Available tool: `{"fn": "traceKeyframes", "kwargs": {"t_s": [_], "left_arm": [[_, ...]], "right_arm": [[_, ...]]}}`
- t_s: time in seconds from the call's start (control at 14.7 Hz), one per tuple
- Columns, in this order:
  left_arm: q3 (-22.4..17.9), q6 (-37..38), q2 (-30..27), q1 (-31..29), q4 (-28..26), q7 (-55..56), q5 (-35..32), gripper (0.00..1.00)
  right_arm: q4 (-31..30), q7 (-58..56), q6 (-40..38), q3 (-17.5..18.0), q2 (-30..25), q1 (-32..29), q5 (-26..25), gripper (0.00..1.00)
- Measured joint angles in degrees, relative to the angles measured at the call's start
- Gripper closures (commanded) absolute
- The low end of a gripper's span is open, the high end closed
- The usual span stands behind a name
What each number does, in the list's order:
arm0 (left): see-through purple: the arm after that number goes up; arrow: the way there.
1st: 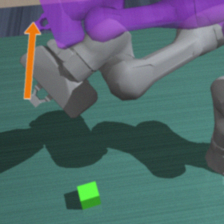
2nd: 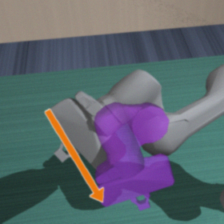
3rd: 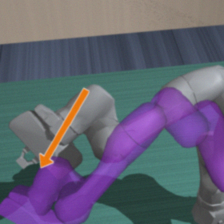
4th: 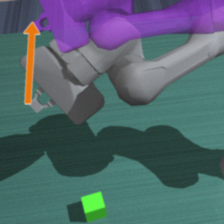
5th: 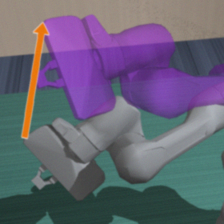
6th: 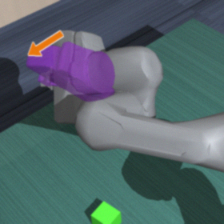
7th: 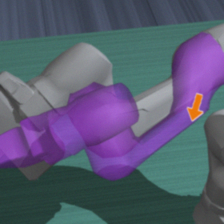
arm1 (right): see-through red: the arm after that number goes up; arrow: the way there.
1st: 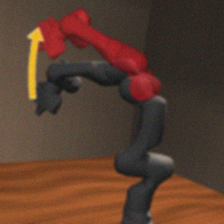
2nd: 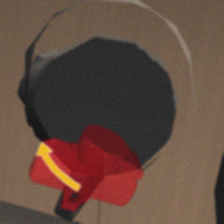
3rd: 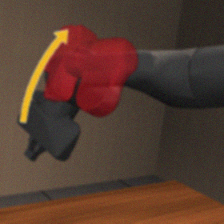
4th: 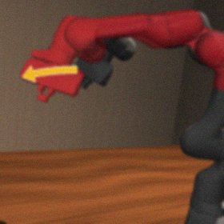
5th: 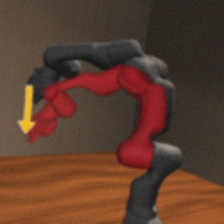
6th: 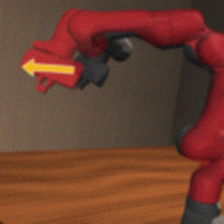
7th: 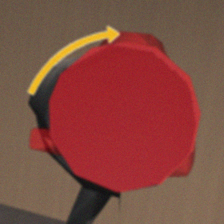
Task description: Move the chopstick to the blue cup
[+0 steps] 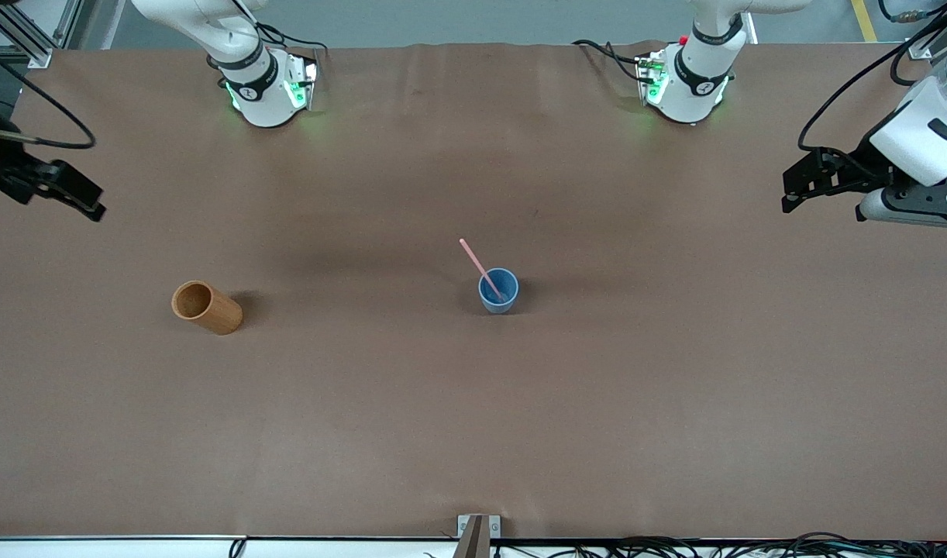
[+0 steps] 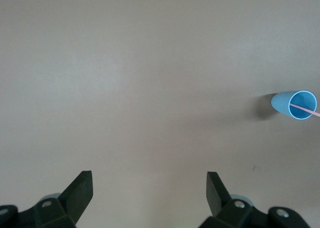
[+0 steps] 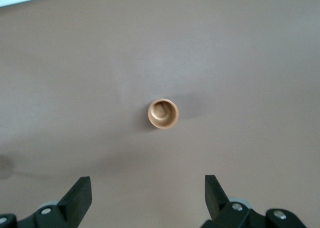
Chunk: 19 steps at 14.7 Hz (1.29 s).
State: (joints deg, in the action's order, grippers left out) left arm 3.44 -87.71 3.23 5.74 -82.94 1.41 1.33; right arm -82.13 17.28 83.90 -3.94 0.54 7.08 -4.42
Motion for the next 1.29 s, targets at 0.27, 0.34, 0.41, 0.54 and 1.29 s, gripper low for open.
{"fn": "traceKeyframes", "kwargs": {"t_s": [0.27,0.34,0.41,0.54,1.29], "left_arm": [[0.0,0.0,0.0,0.0,0.0,0.0,0.0,0.00],[0.0,0.0,0.0,0.0,0.0,0.0,0.0,0.00],[0.0,0.0,0.0,0.0,0.0,0.0,0.0,0.00],[0.0,0.0,0.0,0.0,0.0,0.0,0.0,0.00],[0.0,0.0,0.0,0.0,0.0,0.0,0.0,0.00]], "right_arm": [[-6.6,-2.3,-1.0,0.3,-7.3,-0.2,0.0,0.00],[-8.1,-3.2,-1.0,0.2,-8.8,-0.3,0.0,0.00],[-9.1,-5.0,-0.9,0.0,-9.7,-0.6,0.0,0.00],[-9.9,-8.3,0.0,-1.2,-10.1,-2.4,0.0,0.00],[-4.3,-17.1,-0.5,-2.7,-4.4,-6.2,2.7,0.00]]}}
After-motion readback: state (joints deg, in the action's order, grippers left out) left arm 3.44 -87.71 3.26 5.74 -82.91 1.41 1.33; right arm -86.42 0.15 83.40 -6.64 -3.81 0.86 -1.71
